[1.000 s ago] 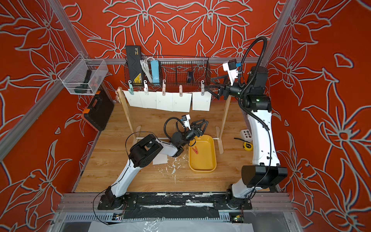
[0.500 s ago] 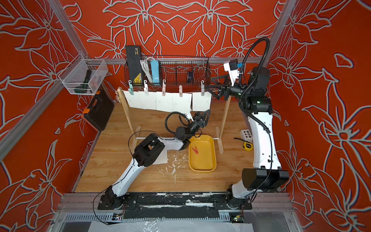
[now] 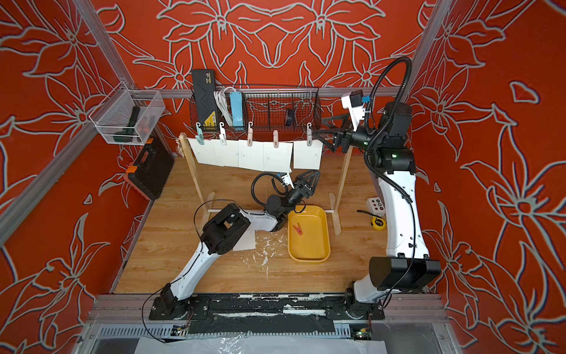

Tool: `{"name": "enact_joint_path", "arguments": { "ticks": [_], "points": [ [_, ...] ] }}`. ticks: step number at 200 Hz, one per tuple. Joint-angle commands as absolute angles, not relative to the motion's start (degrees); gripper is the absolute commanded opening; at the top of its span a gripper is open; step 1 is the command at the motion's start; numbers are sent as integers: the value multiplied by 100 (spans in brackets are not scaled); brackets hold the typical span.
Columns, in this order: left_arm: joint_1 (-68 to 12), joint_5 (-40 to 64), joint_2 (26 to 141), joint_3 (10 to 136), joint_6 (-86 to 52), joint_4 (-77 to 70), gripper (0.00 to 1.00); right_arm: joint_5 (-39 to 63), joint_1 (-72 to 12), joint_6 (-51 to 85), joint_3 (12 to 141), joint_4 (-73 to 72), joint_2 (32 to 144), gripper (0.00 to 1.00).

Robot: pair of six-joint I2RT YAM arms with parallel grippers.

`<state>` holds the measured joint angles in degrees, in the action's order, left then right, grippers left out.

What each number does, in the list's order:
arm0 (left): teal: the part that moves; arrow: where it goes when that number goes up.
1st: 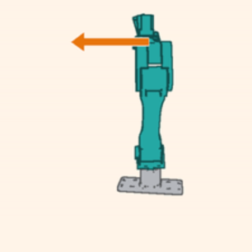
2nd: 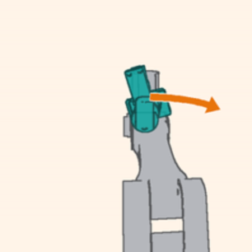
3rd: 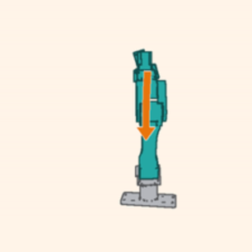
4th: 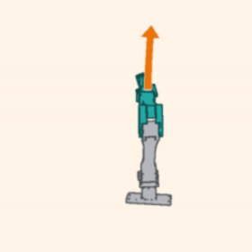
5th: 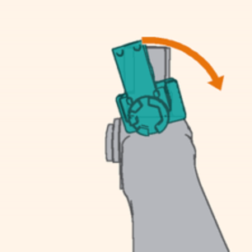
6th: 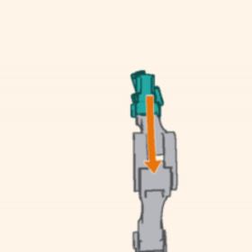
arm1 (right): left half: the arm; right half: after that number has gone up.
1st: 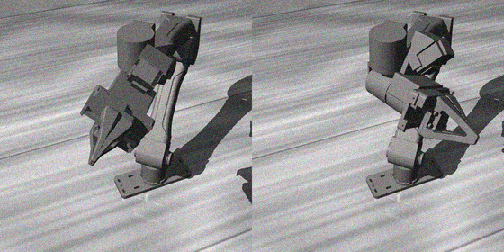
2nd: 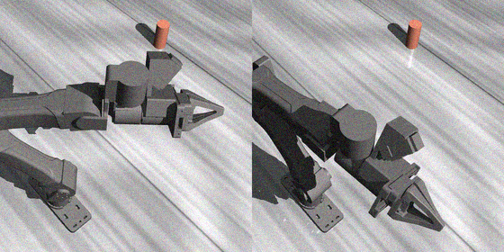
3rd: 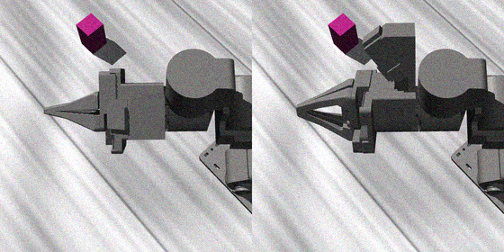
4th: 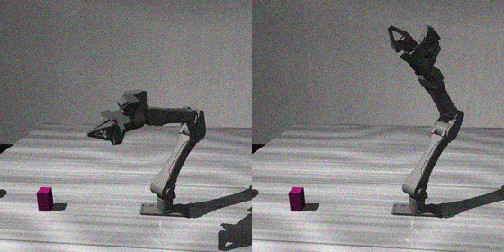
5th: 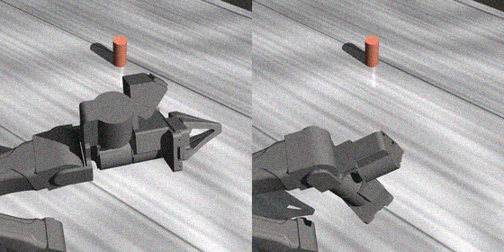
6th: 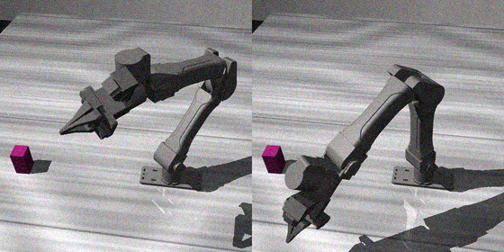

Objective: Remove the postcards from the strings
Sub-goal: Pinch the postcard on the clothesline.

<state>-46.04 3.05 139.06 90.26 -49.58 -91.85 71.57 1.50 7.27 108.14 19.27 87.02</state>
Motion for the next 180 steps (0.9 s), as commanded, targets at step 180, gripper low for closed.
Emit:
{"name": "enact_joint_path", "arguments": {
  "ticks": [180],
  "points": [
    [-4535,529,13295,9014,-4797,-10527,70,7154,121,795,10787,1845,8623,76]
  ]
}}
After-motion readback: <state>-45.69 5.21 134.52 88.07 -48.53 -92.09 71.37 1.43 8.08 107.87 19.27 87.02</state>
